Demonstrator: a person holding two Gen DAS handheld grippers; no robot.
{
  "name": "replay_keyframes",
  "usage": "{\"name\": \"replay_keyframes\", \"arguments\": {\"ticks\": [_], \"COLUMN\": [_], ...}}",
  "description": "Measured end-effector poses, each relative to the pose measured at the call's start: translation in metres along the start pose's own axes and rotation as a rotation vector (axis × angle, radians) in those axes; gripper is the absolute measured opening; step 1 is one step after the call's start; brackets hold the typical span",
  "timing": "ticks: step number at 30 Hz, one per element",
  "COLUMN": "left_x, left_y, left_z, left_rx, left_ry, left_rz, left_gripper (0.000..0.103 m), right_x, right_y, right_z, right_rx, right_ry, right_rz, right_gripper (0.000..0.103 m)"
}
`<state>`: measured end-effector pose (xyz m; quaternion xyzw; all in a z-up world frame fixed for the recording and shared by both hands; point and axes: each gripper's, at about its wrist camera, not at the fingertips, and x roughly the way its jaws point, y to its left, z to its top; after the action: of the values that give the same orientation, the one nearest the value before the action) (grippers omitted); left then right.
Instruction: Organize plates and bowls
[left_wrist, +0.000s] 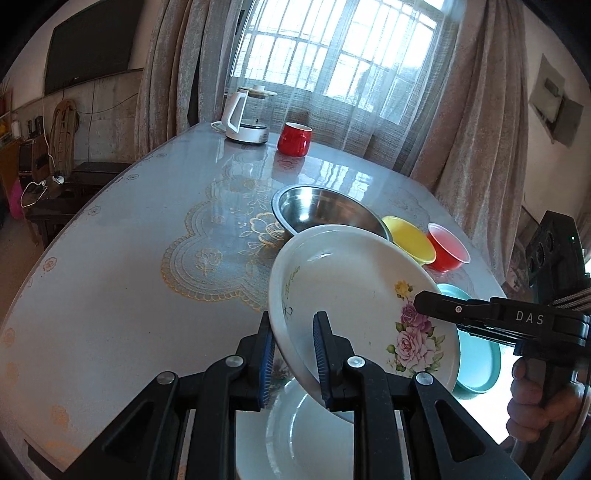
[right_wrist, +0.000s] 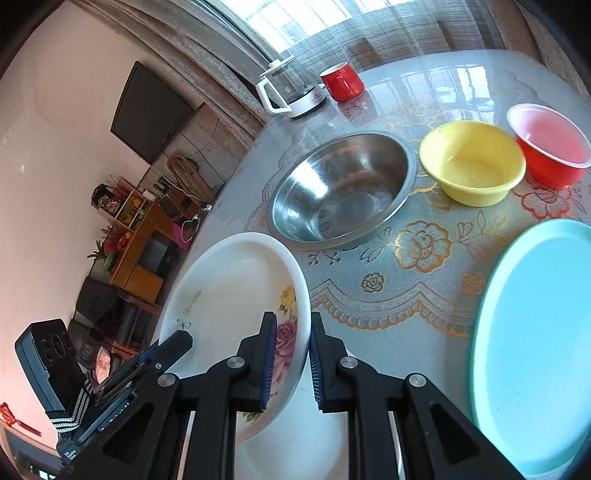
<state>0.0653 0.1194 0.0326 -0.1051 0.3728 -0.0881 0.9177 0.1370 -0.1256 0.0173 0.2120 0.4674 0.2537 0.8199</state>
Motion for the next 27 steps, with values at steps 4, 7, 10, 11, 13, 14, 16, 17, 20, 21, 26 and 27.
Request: {"name": "replay_keyframes", "arguments": {"ticks": [4,7,10,11,13,14,16,17,20,21,26,27], "left_x": [0.007,0.015,0.025,0.029,0.037,0.041,0.05,0.054,0.065,0.07,0.091,0.095], "left_y": [-0.034,-0.061,-0.089,-0.096,-0.111,-0.118,-0.132,-0.139,-0.157,-0.163,-0.182,-0.187], "left_z": [-0.001,-0.001,-0.003,-0.004,-0.005,-0.006,-0.008,-0.01,-0.014,-0.015,-0.021,-0.022], "left_rx": [0.048,0.084,0.127,0.136,0.152,0.155,0.168,0.175,0.206,0.215,0.237,0.248], "left_ry": [0.021,0.036,0.054,0.065,0.092,0.105,0.128,0.139,0.166,0.176,0.231,0.237], "left_rz": [-0.041,-0.061,-0.076,-0.085,-0.102,-0.106,-0.117,-0.122,-0.123,-0.123,-0.12,-0.112], "left_gripper": [0.02,0.02,0.02,0.02,0.02,0.02,0.02,0.02,0.021,0.021,0.021,0.021], "right_x": [-0.026,-0.047,-0.066,-0.072,-0.084,-0.089,-0.098,-0.101,-0.108,-0.112,-0.119,-0.118], "right_y": [-0.018,-0.04,-0.061,-0.069,-0.083,-0.09,-0.103,-0.109,-0.124,-0.129,-0.15,-0.155], "right_z": [-0.002,-0.007,-0.014,-0.016,-0.018,-0.019,-0.021,-0.023,-0.026,-0.028,-0.033,-0.033], "right_rx": [0.039,0.078,0.115,0.13,0.156,0.171,0.196,0.205,0.226,0.233,0.276,0.284], "right_ry": [-0.034,-0.067,-0.096,-0.105,-0.127,-0.138,-0.154,-0.163,-0.179,-0.185,-0.2,-0.2], "right_rz": [-0.022,-0.037,-0.059,-0.065,-0.076,-0.08,-0.093,-0.107,-0.147,-0.158,-0.198,-0.204], "right_gripper": [0.017,0.017,0.017,0.017,0.017,0.017,0.017,0.017,0.017,0.017,0.017,0.017]}}
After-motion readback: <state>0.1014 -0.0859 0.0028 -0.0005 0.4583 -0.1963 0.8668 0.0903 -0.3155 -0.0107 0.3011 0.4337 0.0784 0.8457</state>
